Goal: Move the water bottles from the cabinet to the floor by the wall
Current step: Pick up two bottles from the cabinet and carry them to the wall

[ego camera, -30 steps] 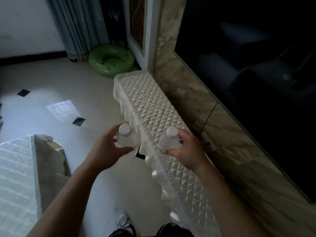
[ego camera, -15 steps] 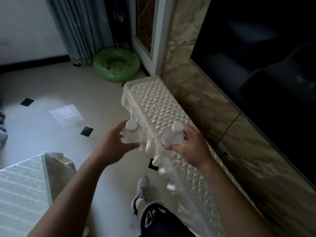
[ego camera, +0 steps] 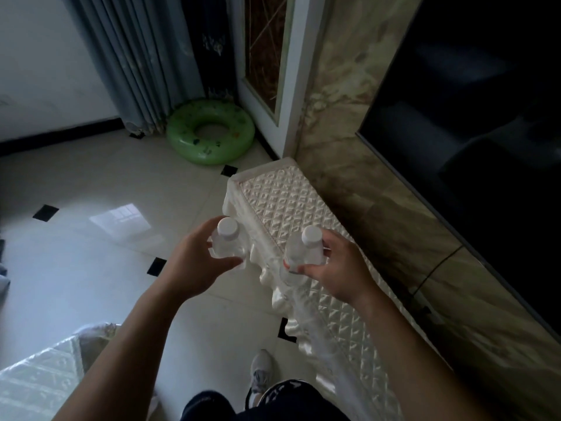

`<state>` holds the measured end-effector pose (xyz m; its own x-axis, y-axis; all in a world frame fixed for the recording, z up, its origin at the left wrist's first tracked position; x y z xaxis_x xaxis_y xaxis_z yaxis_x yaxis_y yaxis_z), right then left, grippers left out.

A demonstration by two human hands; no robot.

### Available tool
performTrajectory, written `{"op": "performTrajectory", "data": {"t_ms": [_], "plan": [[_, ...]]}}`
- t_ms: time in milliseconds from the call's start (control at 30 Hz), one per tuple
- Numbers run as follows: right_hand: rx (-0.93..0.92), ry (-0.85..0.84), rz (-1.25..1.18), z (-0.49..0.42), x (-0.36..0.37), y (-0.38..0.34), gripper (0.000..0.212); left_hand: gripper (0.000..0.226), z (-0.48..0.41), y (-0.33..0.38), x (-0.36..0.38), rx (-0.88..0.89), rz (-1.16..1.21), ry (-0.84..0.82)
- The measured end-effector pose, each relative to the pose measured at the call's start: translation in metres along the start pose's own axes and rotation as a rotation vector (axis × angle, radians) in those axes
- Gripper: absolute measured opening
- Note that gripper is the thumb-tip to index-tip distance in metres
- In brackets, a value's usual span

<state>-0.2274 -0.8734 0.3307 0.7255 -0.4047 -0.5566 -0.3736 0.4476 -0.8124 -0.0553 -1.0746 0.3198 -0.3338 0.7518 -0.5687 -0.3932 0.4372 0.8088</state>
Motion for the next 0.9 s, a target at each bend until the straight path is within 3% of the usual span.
{"op": "performTrajectory", "data": {"t_ms": [367, 900], "plan": [[0.012, 0.015, 0.035, -0.112, 0.022, -0.042, 0.07, 0.073, -0.084, -0.031, -0.076, 0.003, 0.048, -0.025], [0.123, 0.131, -0.027, -0.283, 0.12, -0.142, 0.067, 0.074, -0.219, -0.141, -0.259, 0.029, 0.034, -0.095]]}}
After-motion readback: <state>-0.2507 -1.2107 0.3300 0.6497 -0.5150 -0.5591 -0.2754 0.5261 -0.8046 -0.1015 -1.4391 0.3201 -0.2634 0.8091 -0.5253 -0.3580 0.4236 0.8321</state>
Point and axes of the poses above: each hand's wrist, its own z-axis away from the middle knuckle, its own x-axis out of the palm, y = z × x, the point moved 5 cm from there along -z, towards the middle knuckle, and after that the axes turned 10 degrees about -y, right-handed, at the moved point
